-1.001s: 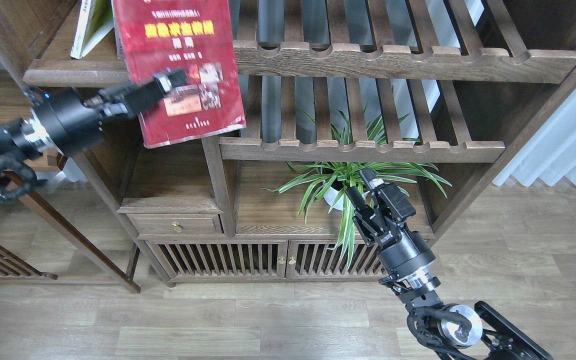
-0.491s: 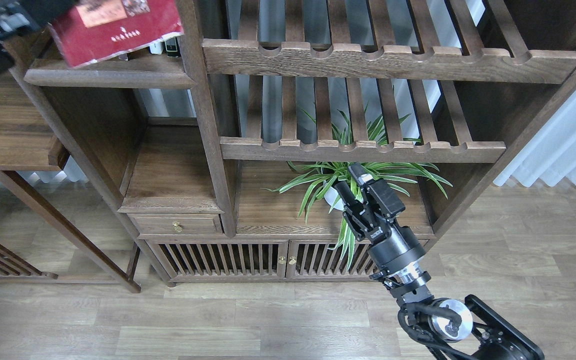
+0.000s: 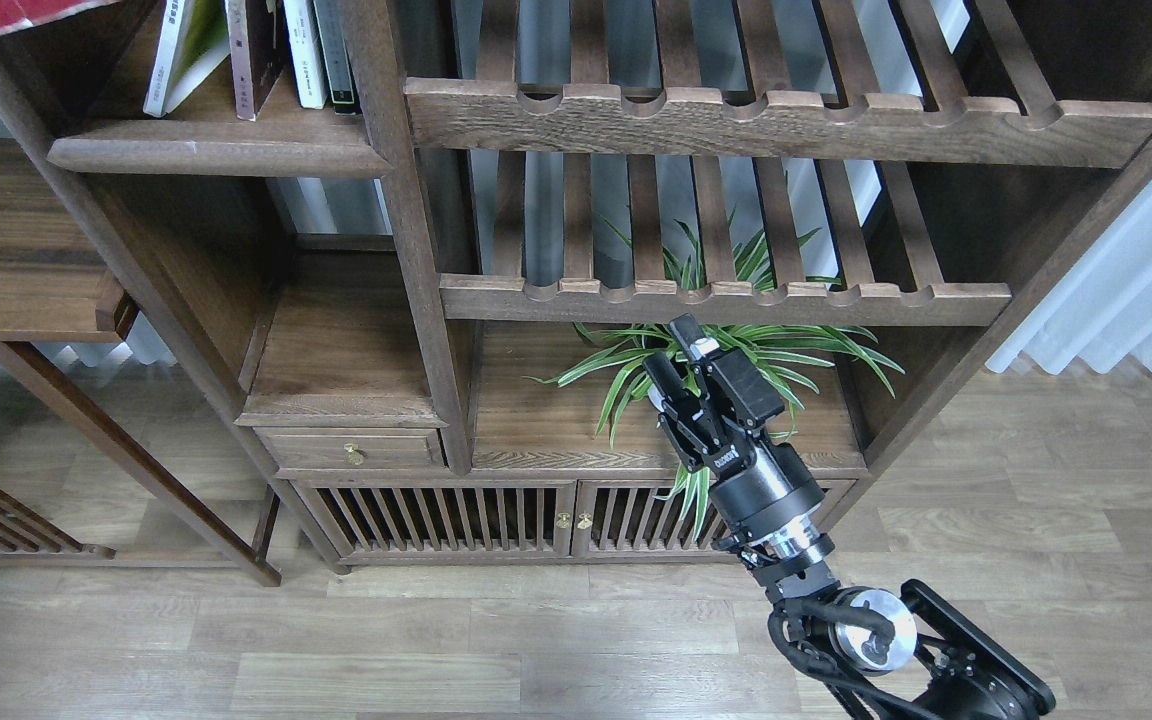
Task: Organize books on shelf
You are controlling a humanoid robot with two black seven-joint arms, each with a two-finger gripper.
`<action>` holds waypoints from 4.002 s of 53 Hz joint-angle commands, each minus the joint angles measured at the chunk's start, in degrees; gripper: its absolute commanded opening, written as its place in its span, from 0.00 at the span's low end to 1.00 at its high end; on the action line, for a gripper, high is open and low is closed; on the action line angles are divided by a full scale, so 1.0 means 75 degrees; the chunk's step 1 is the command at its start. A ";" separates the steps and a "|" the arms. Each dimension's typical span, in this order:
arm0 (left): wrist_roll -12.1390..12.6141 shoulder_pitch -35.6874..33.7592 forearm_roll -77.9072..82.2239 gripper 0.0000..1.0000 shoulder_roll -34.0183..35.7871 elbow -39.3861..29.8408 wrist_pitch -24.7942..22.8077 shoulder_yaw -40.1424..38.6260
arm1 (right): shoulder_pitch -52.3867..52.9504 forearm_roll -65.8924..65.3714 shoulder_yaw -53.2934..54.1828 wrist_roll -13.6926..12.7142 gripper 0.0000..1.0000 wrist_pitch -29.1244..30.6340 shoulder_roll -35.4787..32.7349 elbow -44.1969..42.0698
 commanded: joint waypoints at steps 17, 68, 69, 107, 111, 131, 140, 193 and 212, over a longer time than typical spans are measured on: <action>0.0011 0.0035 0.0088 0.06 0.0609 0.0477 0.0001 0.0029 | 0.0399 -0.0008 -0.0281 0.0000 0.74 0.0000 0.0473 -0.0128; -0.1242 0.0070 0.1740 0.05 0.0515 0.0466 0.0757 -0.0322 | 0.0458 -0.0054 -0.0715 0.0000 0.73 0.0000 0.0625 -0.0187; -0.1254 0.0070 0.1752 0.05 0.0515 0.0466 0.0781 -0.0322 | 0.0469 -0.0054 -0.0715 0.0000 0.73 0.0000 0.0625 -0.0187; -0.2039 0.0129 0.3954 0.05 -0.1524 0.0313 0.2832 -0.0193 | 0.0680 -0.0054 -0.1054 -0.0012 0.73 0.0000 0.0625 -0.0199; -0.2051 0.0129 0.4142 0.05 -0.1676 0.0313 0.3043 -0.0240 | 0.0739 -0.0043 -0.1101 -0.0012 0.73 0.0000 0.0625 -0.0245; -0.2554 0.0129 0.4880 0.05 -0.2530 0.0465 0.4062 -0.0170 | 0.0962 -0.0043 -0.1113 -0.0012 0.73 0.0000 0.0801 -0.0480; -0.2813 0.0117 0.5525 0.05 -0.3304 0.0665 0.4227 -0.0147 | 0.0950 -0.0031 -0.1102 0.0000 0.73 0.0000 0.0790 -0.0480; -0.4488 -0.1745 0.6416 0.06 -0.4582 0.3617 0.4473 0.0978 | 0.0962 -0.0019 -0.1078 0.0000 0.73 0.0000 0.0883 -0.0632; -0.4618 -0.2133 0.6416 0.16 -0.4571 0.4368 0.4379 0.1306 | 0.1196 0.0004 -0.1066 0.0000 0.73 0.0000 0.0883 -0.0773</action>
